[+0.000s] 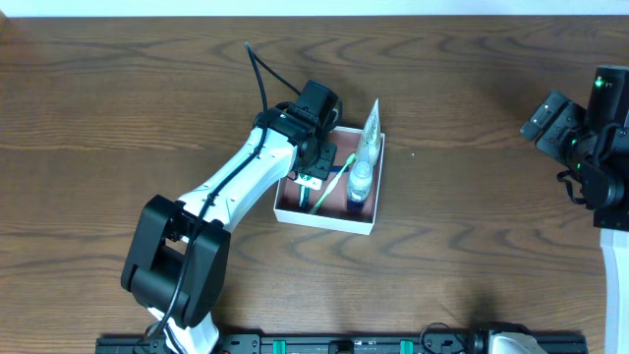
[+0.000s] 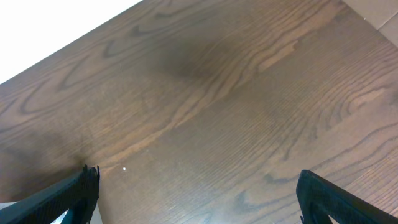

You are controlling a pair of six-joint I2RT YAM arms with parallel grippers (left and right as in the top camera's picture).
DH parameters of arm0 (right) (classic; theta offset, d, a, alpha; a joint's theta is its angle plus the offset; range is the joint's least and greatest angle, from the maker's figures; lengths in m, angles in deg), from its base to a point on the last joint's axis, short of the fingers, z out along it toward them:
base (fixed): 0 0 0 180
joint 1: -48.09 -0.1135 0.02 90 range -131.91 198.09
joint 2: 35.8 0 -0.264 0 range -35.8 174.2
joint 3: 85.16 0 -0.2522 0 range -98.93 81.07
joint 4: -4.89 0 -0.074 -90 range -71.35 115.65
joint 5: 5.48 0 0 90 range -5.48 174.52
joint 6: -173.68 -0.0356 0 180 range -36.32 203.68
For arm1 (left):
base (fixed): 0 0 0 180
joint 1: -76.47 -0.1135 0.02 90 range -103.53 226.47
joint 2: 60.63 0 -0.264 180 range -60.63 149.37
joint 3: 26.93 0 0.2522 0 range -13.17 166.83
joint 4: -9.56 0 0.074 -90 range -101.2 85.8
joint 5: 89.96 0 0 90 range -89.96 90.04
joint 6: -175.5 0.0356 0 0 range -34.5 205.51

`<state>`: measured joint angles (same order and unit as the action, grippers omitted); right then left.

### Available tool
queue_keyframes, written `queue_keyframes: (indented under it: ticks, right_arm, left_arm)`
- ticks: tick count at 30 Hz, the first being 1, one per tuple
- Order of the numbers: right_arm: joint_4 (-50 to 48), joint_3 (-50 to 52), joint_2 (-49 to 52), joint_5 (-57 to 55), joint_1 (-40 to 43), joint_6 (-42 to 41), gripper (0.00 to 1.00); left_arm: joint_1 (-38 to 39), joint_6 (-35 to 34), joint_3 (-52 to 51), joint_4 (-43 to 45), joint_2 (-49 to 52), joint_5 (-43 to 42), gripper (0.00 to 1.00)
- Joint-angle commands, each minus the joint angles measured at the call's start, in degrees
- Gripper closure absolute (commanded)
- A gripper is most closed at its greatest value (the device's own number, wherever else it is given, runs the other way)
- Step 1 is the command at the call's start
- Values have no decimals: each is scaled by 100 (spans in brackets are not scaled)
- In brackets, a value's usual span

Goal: Pack container

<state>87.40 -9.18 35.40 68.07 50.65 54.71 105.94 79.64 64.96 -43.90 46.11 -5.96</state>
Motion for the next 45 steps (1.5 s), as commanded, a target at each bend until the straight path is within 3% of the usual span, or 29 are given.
queue_keyframes:
  ticks: [1,4,5,6,7,16,22,25,31,39,45]
  right_arm:
    - [4,-37,7,-44,42,13,1]
    - [4,-37,7,-42,42,13,1]
    - [4,-37,7,-42,42,13,1]
    - [4,-37,7,-44,42,13,1]
    - [4,-37,7,-44,42,13,1]
    - [4,-37,7,-44,42,13,1]
    - [4,-37,7,-42,42,13,1]
    - [4,-37,7,-42,42,13,1]
    - [4,-37,7,-44,42,13,1]
    - [4,-37,7,-44,42,13,1]
    - [4,-37,7,-42,42,13,1]
  left_arm:
    - [2,-68,83,-13,-166,61,39]
    - [-4,-66,168,-50,-358,61,30]
    - [-4,-68,186,-50,-455,61,24]
    - [-4,-66,197,-48,-546,63,7]
    - [-4,-68,205,-48,-684,63,2]
    - [-76,-59,205,35,-2286,437,2]
    - [-79,-17,205,55,-3917,1731,2]
    - [-79,455,203,-39,-4739,2352,2]
    - [-81,584,195,-1073,-5687,3335,2]
    - [-79,181,92,-2505,-6194,3670,2]
    - [-533,-310,-717,-2326,-6662,3390,2]
